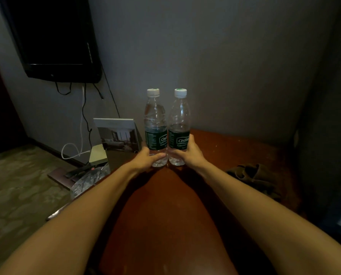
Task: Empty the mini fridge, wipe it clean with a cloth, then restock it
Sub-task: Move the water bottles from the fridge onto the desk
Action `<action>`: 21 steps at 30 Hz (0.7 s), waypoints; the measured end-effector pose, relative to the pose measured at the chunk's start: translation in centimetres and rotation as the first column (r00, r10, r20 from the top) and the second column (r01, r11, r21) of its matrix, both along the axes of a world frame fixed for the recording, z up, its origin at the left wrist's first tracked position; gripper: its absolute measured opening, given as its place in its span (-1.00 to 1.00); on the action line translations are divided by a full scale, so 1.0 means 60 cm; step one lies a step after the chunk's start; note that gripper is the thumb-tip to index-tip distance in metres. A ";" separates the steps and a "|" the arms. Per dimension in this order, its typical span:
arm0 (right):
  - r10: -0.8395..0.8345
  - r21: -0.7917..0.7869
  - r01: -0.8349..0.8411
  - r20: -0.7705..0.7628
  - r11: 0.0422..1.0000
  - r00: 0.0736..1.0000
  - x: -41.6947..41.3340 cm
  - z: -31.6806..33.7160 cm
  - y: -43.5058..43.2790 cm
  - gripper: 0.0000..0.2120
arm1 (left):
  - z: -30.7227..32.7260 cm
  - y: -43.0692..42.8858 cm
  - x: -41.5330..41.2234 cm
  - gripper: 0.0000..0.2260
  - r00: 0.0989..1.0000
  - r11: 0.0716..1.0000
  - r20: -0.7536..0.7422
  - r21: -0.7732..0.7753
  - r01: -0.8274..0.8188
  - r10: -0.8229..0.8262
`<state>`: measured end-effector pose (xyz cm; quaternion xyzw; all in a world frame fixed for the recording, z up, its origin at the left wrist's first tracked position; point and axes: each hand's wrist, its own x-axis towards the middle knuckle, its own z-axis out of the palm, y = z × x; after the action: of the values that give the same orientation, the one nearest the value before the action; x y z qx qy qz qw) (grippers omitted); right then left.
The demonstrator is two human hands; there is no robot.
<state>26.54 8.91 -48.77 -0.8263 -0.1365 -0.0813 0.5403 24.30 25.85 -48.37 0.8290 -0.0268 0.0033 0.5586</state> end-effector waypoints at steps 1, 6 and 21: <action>-0.002 -0.001 0.002 -0.010 1.000 1.000 0.001 0.000 0.001 -0.23 | 0.003 0.003 0.002 -0.39 1.000 1.000 -0.002 0.011 0.023 -0.023; -0.069 -0.010 0.069 -0.004 0.998 0.998 0.003 -0.006 0.017 -0.27 | 0.016 0.019 0.010 -0.43 0.997 0.995 -0.037 0.074 0.065 -0.062; -0.129 -0.456 0.036 -0.175 0.889 0.976 0.007 0.024 0.014 -0.48 | -0.002 0.003 -0.020 -0.61 0.979 0.857 -0.016 0.487 -0.169 0.202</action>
<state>26.95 9.74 -47.35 -0.9378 -0.0610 0.0133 0.3415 23.09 26.06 -48.51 0.9404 0.0716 0.0228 0.3317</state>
